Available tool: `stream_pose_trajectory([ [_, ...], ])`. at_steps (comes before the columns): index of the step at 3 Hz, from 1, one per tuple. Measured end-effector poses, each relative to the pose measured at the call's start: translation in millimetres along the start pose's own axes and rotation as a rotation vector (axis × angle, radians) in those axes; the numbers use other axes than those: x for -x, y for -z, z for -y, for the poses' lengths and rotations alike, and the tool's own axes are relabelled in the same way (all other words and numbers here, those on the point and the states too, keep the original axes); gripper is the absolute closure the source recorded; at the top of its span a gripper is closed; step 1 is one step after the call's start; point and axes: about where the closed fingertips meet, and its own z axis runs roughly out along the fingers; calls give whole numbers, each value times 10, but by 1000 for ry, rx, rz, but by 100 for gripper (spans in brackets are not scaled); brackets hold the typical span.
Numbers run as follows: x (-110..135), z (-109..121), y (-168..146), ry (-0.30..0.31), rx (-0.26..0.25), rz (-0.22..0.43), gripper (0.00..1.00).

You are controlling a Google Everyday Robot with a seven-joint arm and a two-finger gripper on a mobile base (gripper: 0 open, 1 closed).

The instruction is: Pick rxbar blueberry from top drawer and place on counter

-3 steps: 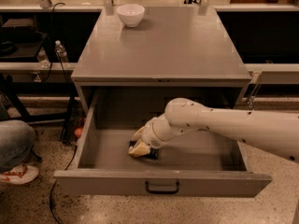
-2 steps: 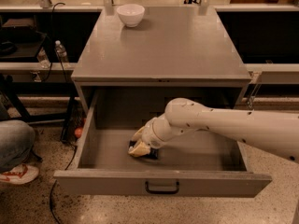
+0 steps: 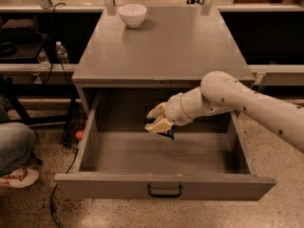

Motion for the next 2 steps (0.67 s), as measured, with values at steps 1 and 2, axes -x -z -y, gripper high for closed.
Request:
stream_pose_trajectory([
  [1,117,152,110,29,-25,15,100],
  [2,120,153,116,30,-26,14,100],
])
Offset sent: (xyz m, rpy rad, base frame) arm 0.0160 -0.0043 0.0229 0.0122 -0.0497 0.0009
